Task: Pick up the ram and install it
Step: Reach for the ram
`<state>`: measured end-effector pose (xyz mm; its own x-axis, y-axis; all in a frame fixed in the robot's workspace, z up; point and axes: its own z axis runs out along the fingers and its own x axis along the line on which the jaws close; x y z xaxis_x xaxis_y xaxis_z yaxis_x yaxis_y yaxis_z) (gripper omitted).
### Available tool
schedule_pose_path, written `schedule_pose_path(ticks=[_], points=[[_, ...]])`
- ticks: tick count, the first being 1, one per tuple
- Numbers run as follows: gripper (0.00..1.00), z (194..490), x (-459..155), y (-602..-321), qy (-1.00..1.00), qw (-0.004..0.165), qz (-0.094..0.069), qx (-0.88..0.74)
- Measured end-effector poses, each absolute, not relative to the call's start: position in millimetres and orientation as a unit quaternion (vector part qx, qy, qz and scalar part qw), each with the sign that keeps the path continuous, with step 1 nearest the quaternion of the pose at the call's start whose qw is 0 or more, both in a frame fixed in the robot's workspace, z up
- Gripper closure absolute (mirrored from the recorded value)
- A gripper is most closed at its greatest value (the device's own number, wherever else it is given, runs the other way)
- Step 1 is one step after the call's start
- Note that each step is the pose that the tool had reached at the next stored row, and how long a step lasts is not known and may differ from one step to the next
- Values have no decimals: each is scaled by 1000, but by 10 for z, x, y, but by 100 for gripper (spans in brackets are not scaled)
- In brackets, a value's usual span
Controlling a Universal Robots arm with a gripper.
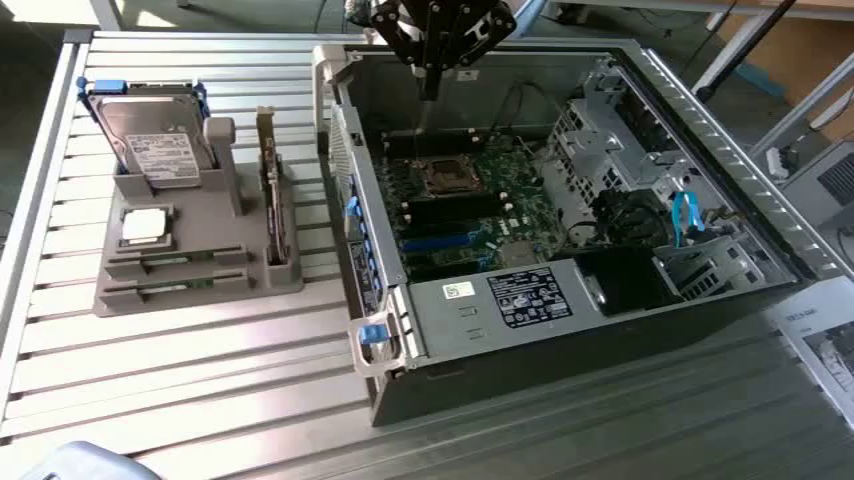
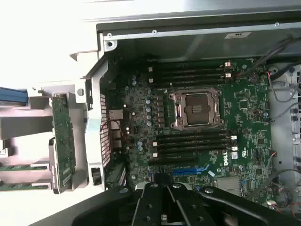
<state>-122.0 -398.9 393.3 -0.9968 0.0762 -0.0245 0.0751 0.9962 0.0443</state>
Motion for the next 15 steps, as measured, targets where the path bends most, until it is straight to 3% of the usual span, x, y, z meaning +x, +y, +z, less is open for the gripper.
schedule_pose_path(ticks=[15], points=[[90,3932,-1232,-3990,999,13,22,38]])
